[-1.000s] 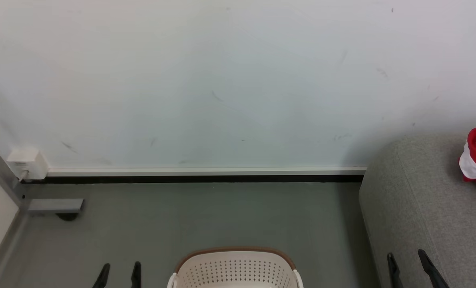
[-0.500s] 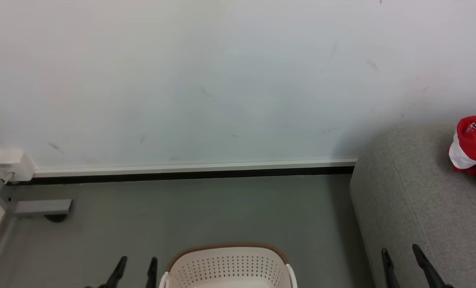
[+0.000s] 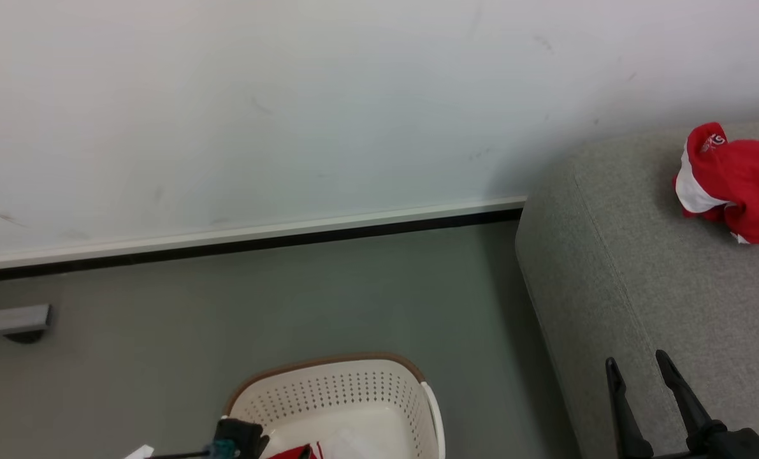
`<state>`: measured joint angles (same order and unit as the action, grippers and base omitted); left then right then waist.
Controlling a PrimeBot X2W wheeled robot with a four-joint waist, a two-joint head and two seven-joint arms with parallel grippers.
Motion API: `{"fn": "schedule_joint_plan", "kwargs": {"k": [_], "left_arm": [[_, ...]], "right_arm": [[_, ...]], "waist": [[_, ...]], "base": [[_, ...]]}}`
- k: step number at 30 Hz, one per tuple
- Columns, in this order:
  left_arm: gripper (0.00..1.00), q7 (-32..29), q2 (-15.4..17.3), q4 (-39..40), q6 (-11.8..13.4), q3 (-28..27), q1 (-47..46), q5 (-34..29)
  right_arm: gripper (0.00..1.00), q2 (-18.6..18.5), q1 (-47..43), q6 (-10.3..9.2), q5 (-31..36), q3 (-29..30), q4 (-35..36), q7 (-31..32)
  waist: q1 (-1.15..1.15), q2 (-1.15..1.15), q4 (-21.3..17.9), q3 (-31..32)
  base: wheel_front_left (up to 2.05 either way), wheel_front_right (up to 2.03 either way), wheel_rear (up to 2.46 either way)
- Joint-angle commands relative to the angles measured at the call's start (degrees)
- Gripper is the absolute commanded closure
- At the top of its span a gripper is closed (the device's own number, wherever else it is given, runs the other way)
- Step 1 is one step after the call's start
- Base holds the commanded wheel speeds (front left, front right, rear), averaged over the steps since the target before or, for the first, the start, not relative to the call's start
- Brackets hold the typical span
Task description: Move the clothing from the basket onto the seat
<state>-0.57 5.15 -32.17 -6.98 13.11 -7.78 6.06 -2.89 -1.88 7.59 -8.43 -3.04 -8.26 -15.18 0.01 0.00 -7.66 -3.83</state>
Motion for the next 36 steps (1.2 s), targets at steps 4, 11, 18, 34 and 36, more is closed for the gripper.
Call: {"fn": "schedule_joint_plan", "kwargs": {"k": [4,11,18,34,36], "left_arm": [[0.0,-4.6,-0.14,-7.17,-0.17,2.0,-5.42,-0.08],[0.0,-9.7,-0.44,-17.75,1.64,3.33,-12.44,-1.33],[0.0,-13.34,0.56,-25.72,2.36,4.42,-17.95,-2.04],[0.0,-17.7,2.58,-34.12,4.04,6.95,-28.36,-4.08],[0.0,-18.54,2.89,-35.17,4.45,7.29,-29.35,-4.29]], "right_arm": [[0.0,0.0,2.75,-0.18,-0.02,0.14,0.93,0.05],[0.0,0.0,5.76,-0.18,-0.92,0.09,2.02,0.05],[0.0,0.01,8.41,-0.18,-2.11,-0.08,2.88,0.04],[0.0,0.01,12.87,-0.19,-5.2,-1.23,4.34,0.05],[0.0,0.01,13.13,-0.19,-5.71,-1.19,4.31,0.04]], "waist": [[-0.01,0.0,-3.09,-6.7],[-0.01,0.0,-4.53,-13.05],[-0.01,0.0,-4.99,-17.83],[-0.01,0.0,-6.72,-26.95],[-0.01,0.0,-6.98,-27.83]], "base": [[0.0,0.0,0.0],[0.0,0.0,0.0],[0.0,0.0,0.0],[0.0,0.0,0.0],[0.0,0.0,0.0]]}}
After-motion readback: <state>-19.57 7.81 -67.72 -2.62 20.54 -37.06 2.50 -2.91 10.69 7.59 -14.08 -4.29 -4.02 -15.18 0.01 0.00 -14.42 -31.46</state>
